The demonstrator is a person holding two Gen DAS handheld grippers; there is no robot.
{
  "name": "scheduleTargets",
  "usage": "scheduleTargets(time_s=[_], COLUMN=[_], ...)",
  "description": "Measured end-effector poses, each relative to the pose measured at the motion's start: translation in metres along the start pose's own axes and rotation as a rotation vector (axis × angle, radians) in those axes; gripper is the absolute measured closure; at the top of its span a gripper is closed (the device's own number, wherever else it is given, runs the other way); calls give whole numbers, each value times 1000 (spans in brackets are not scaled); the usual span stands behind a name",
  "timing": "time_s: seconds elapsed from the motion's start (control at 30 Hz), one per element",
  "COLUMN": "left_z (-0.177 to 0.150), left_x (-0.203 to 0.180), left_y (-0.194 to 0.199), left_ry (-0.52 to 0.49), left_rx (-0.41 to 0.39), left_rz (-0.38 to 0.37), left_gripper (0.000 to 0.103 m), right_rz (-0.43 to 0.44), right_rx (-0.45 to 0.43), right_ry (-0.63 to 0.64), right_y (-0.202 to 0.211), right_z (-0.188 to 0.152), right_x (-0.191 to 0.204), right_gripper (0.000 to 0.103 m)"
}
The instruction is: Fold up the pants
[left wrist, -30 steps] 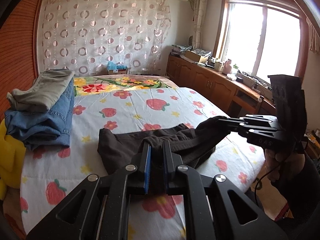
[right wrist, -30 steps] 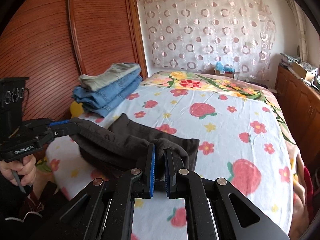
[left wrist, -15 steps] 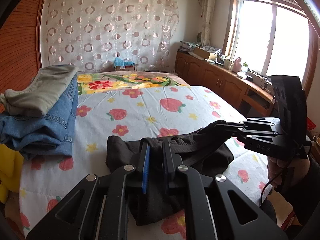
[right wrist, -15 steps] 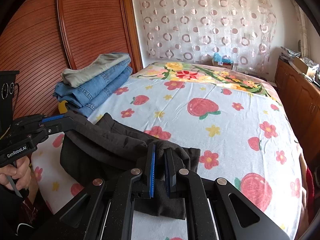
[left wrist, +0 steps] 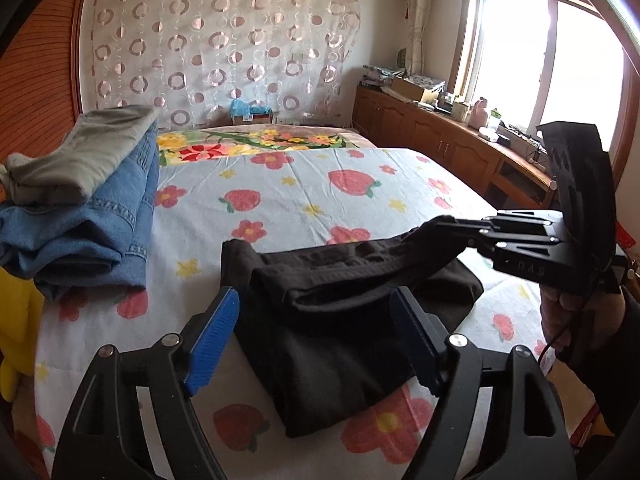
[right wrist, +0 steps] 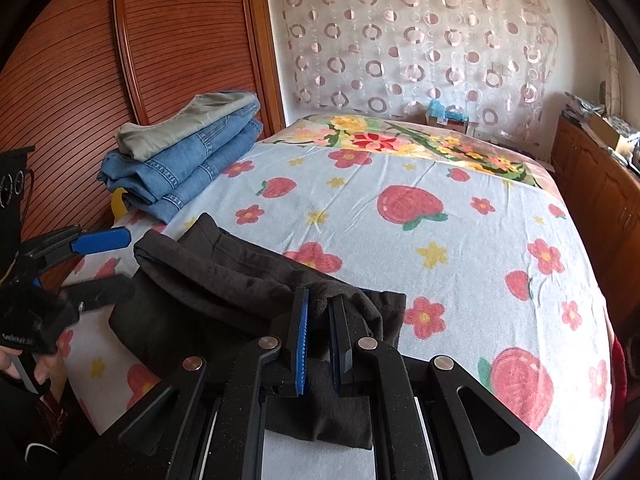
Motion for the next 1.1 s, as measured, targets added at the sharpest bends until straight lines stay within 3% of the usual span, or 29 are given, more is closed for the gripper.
scheduleTargets(time_s=[0.33,0.57,0.67,0.83,1.03,1.1], left_z=[-18,-12,-10,-1,15,17], left_x=[20,32,35,40,47,47], left_y=[-5,-21,-30,-38,-44,-45], left_ry=[16,7,5,1,19,23], left_rx=[54,85,104,105,84,84], left_rz=[43,54,54,80,80,67], left_gripper=[24,24,30,31,31,36], right_rz=[-7,5,3,-6,-20,-53], right_rx=[-5,65,84,87,78,82], right_ry=[7,60,81,115,85,63], right_y=[15,6,-2,-18,-37,-45], right_z=[-7,-19,-12,4,21,23], right_x=[-12,-15,-16,-16,-24,-28], right_gripper=[71,71,71,71,71,71])
Point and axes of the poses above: each gripper's, at about its wrist camera, not at the fingertips, and y roughly against the way its jaws point, x to its left, z to its top, the point moved 3 cm from there along -y, roughly the way its jaws point, and after that the axes turned 5 degrees about -z, right-handed, at the moved point
